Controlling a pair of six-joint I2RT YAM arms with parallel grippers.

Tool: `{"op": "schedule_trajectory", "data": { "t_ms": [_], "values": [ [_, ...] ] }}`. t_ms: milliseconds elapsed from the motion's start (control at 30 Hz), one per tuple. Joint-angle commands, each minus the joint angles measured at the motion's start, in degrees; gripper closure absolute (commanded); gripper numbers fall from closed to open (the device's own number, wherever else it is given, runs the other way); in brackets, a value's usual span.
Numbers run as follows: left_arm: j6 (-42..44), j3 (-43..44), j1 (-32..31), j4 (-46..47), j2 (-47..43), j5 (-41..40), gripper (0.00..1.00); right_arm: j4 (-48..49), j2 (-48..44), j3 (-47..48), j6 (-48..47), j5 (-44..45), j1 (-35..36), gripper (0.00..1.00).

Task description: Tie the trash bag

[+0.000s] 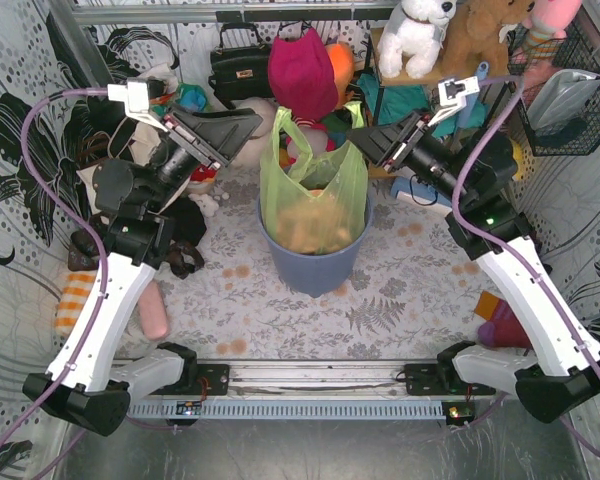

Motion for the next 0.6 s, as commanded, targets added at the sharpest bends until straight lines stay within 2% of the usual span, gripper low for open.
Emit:
{"op": "schedule_trajectory", "data": {
  "t_ms": [0,200,267,433,567],
  "values": [
    [1.5,4.0,-0.2,-1.1,1.1,0.8,0.36,3.8,0.6,-1.2,1.1,0.0,-0.3,0.62],
    [2.8,14.1,-0.2,-5.7,3.8,3.4,0.36,3.2,2.7,7.7,-0.7,-2.2,-0.3,0.62],
    [3.0,12.8,-0.3,-6.0,2.7,3.4,0.36,3.7,1.2,4.8,-0.6,-1.6,-0.3,0.62],
    [2.3,3.1,-0.3,-3.8,-1.0,1.8,0.36,4.9,-1.9,-3.4,0.8,1.0,-0.3,0.62],
    [3.2,3.6,-0.2,-5.9,-0.6,2.4,0.36,5.0,-1.6,-2.9,0.8,0.2,-0.3,0.62]
  ]
}}
